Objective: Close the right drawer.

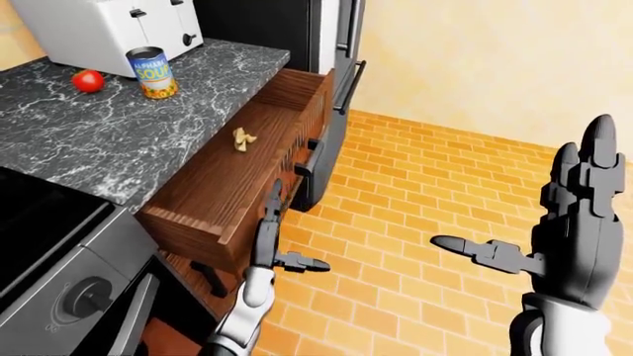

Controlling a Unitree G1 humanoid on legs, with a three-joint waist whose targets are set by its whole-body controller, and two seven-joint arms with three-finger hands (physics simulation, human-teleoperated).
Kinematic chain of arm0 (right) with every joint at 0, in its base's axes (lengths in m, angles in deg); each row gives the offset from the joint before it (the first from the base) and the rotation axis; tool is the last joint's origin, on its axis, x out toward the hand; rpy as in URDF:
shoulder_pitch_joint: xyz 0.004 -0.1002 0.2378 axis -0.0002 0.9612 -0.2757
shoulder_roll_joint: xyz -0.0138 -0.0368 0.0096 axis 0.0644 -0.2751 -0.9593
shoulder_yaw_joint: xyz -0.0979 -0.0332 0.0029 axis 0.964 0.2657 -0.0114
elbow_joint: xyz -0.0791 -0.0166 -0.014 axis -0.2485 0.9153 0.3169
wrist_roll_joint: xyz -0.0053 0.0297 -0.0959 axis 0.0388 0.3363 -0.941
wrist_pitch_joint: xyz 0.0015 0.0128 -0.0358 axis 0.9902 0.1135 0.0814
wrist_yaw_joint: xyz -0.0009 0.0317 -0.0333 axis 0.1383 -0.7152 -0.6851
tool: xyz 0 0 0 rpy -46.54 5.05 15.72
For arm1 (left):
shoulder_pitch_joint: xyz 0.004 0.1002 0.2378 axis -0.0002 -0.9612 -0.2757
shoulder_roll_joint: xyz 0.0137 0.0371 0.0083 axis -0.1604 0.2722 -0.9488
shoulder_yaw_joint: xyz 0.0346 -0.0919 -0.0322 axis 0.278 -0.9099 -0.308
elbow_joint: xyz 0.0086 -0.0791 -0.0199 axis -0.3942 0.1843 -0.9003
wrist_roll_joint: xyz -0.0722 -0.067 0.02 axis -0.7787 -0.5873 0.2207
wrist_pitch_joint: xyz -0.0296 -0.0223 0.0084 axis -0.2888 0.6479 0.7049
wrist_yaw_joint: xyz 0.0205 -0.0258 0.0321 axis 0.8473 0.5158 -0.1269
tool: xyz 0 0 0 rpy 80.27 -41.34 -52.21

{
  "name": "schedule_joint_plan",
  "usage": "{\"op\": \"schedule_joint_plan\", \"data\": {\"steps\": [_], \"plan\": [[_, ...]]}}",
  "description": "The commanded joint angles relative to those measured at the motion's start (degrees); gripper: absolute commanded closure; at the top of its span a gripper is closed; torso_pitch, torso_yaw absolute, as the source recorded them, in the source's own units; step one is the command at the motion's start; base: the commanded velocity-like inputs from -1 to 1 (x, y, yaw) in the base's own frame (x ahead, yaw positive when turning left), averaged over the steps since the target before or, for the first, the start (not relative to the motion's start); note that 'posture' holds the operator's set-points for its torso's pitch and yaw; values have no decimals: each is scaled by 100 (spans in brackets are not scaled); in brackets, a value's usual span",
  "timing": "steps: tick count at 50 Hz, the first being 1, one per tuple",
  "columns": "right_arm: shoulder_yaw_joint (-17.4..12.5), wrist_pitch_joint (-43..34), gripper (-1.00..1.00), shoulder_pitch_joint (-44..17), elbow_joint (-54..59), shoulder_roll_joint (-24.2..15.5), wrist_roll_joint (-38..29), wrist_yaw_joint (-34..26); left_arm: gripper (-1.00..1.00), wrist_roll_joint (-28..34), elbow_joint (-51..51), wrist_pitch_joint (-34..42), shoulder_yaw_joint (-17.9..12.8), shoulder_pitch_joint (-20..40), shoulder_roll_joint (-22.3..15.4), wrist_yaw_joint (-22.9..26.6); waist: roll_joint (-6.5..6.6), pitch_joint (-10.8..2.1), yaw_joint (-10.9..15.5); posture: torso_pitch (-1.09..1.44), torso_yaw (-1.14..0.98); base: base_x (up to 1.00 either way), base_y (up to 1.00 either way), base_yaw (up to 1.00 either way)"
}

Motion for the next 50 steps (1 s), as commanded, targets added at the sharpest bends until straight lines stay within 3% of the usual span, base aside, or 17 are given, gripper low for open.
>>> {"op": "schedule_joint_plan", "data": {"steps": [1,15,50], "plan": [[-21,163,-100,-71,-184,-68,-4,26,-100,-33,135,-154,-13,223,45,-151,-39,-98,-4,0,0,0,0,0],[38,148,-100,-85,-158,-73,-30,25,-100,-262,-562,-470,-228,617,-61,-678,-41,-107,-31,0,0,0,0,0],[110,212,-100,-94,-76,-69,-86,16,-100,-540,-1186,-816,-554,871,-389,-989,-8,-136,-115,0,0,0,0,0]]}}
